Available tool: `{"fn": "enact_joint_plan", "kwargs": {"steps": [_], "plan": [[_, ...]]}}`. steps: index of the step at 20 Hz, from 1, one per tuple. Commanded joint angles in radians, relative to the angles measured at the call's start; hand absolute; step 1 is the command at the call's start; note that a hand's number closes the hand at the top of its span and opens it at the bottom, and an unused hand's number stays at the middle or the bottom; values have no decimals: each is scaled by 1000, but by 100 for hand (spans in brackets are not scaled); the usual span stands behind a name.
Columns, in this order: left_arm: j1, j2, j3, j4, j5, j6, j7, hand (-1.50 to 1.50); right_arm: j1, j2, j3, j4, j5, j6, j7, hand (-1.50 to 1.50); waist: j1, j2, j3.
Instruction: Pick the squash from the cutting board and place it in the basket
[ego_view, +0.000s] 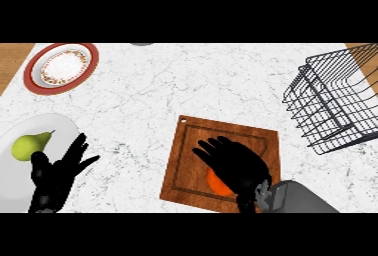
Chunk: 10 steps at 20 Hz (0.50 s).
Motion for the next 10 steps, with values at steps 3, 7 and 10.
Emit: {"fn": "enact_joint_plan", "kwargs": {"steps": [3, 7, 10], "plan": [[4, -12, -10, 54, -6, -26, 72, 0, 38, 38, 9, -2, 52, -2, -8, -150, -3, 9, -14], [60, -39, -35, 25, -34, -10, 45, 0, 32, 49, 7, 141, 109, -104, -117, -150, 7, 11, -14], [45, -64, -34, 56, -41, -6, 33, 0, 28, 67, -10, 120, 108, -58, -84, -150, 0, 10, -14]]}}
